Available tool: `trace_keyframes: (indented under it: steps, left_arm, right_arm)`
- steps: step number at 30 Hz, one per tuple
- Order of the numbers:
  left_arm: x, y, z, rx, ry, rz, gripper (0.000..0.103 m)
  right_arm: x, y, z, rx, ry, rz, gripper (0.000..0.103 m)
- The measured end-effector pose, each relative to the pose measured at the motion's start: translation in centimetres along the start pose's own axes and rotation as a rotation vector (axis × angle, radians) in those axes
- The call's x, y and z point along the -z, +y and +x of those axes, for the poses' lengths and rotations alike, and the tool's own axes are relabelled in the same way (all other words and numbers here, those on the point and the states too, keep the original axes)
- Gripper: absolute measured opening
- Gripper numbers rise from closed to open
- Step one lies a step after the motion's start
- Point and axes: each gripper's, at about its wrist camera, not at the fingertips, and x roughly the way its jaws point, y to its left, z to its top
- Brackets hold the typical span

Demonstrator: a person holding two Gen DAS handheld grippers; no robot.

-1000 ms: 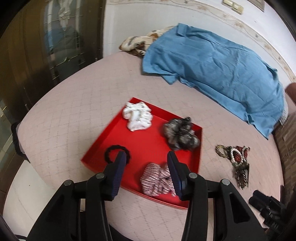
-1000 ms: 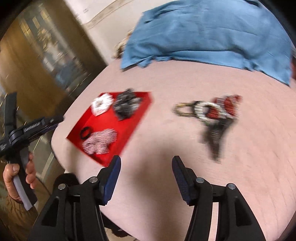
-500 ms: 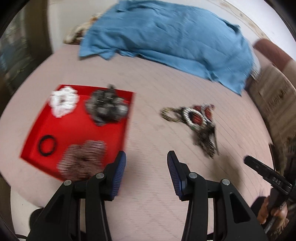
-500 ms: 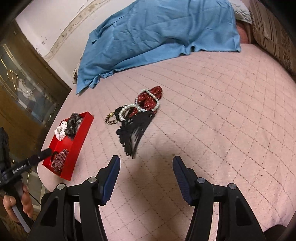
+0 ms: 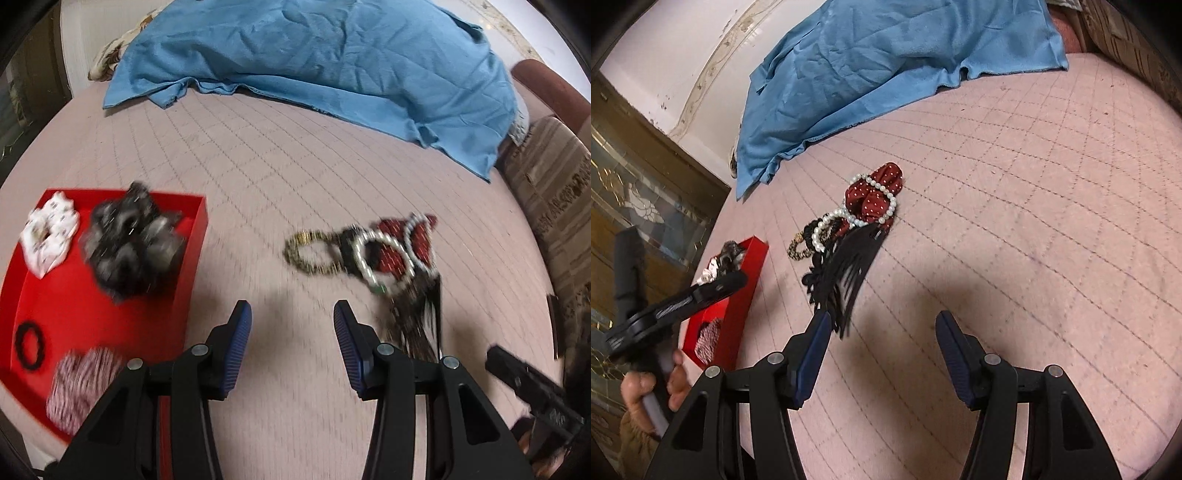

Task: Organize jewelry
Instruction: 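Move both open grippers back to the remaining accessories, then grasp the gold beaded bracelet with left gripper while right grasps black claw clip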

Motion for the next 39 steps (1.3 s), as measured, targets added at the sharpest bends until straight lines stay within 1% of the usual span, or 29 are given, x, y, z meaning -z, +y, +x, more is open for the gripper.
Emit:
trace_keyframes:
  steps: [4,6,8,10,12,13,15,16,17,19,20,21,23,24,25,26,29,34,39]
  left_arm:
    - [-2.3,0.2,3.2,0.014,0.019,0.005,0.045]
    - [-3.0,0.3,4.4,0.018,0.022,0.008,0.043]
    - [-3.7,0.5,5.7,0.022,0.037,0.007,0.035]
    - [-4.1,0.6,6.8,0.025,0.052,0.014,0.031]
    - [-4.3,0.5,7.6,0.022,0.06,0.031,0.03]
    - [-4.3,0.4,7.8,0.019,0.055,0.044,0.029]
    - [-4.5,0.1,7.9,0.015,0.043,0.068,0.029]
    - [-4.5,0.1,8.0,0.015,0.041,0.077,0.029]
    - [-4.5,0.1,8.1,0.015,0.038,0.082,0.029]
    - [-4.4,-0.1,8.2,0.009,0.032,0.09,0.029]
    - [-4.3,-0.2,8.2,0.003,0.028,0.097,0.029]
    - [-4.2,-0.4,8.2,-0.007,0.024,0.108,0.029]
    - [-4.0,-0.8,8.2,-0.022,0.026,0.126,0.012]
    - [-3.9,-0.9,8.1,-0.02,0.029,0.128,0.009]
    - [-3.8,-0.8,7.9,-0.01,0.033,0.124,0.007]
    - [-3.7,-0.7,7.8,0.0,0.034,0.117,0.007]
    - [-3.2,-0.3,7.4,0.019,0.041,0.104,0.007]
    - [-2.6,0.0,6.6,0.046,0.047,0.085,0.007]
    - [-2.2,-0.3,4.3,0.055,0.019,0.077,0.007]
  right_arm:
    - [-1.2,0.6,1.3,-0.055,0.0,0.026,0.064]
    - [-1.8,1.3,2.0,-0.074,0.006,0.021,0.064]
    - [-2.1,2.1,2.7,-0.08,0.012,0.005,0.064]
    - [-2.4,3.0,3.6,-0.067,0.018,-0.018,0.064]
    - [-2.5,3.6,4.3,-0.034,0.025,-0.035,0.064]
    - [-2.6,3.9,4.8,-0.003,0.028,-0.045,0.064]
    - [-2.6,4.1,5.2,0.019,0.031,-0.049,0.063]
    - [-2.6,4.1,5.5,0.031,0.033,-0.051,0.061]
    - [-2.6,4.2,5.7,0.05,0.035,-0.055,0.055]
    - [-2.6,4.1,6.1,0.082,0.043,-0.058,0.048]
    - [-2.7,3.9,6.2,0.09,0.048,-0.053,0.042]
    - [-2.7,3.7,6.4,0.095,0.053,-0.045,0.039]
    - [-2.6,3.2,6.6,0.102,0.065,-0.027,0.023]
    - [-2.6,3.1,6.7,0.104,0.069,-0.022,0.019]
    - [-2.5,2.9,6.7,0.102,0.073,-0.016,0.014]
    - [-2.4,2.7,6.5,0.097,0.073,-0.012,0.011]
    - [-2.1,2.7,5.6,0.09,0.06,-0.036,0.008]
    - [-1.7,3.5,4.5,0.083,0.038,-0.072,0.006]
    - [-1.4,4.4,3.2,0.068,0.009,-0.101,0.006]
